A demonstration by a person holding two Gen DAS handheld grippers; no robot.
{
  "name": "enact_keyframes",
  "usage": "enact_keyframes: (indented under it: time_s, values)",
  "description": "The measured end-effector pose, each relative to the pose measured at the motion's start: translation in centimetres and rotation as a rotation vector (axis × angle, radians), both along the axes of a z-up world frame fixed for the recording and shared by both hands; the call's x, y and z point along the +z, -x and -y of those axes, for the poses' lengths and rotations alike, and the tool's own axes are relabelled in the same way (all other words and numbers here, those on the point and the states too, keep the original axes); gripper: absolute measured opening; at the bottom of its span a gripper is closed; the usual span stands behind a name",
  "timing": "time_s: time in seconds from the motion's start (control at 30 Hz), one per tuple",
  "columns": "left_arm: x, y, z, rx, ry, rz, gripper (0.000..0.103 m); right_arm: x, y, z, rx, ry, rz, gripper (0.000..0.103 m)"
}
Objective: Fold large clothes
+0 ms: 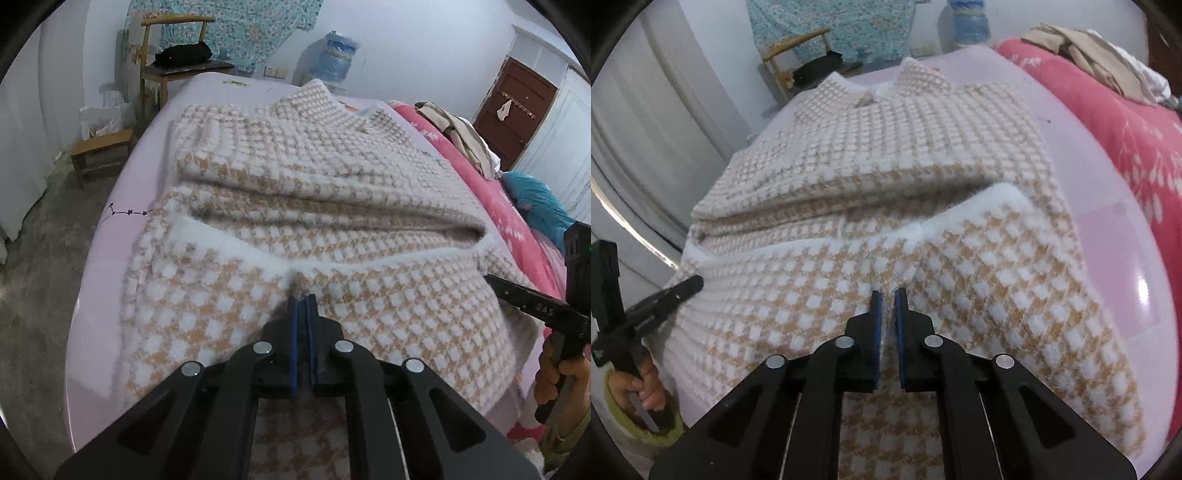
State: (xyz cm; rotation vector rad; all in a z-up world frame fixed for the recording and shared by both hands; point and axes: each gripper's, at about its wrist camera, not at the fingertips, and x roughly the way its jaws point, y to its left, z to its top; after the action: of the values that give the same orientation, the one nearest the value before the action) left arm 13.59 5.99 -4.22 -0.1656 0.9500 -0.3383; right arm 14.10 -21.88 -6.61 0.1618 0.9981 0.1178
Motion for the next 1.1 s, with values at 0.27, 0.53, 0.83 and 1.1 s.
enact_keyframes:
  time_s: [0.27, 0.53, 0.83, 1.1]
  values:
    - [3.6, 0.3, -3.7, 0.128, -0.128, 0.133, 0.025, 3.1, 0.2, 3.8, -0.111, 0.099, 0.095, 0.034]
    - [0.6, -1.6, -3.4, 0.129, -0.286, 0.044, 0.026, 0.6, -1.9, 4.4, -0.132, 0.226, 0.037, 0.025]
    - [4.5, -0.9, -3.8, 0.160, -0.216, 0.185, 0.006, 5.1, -0.7, 5.4, -0.166, 0.202, 0.177, 0.004]
    - [3.5, -4.3, -4.0, 0.198, -0.225, 0.204, 0.006, 4.7, -4.8, 5.9, -0.158, 0.231, 0.204, 0.004]
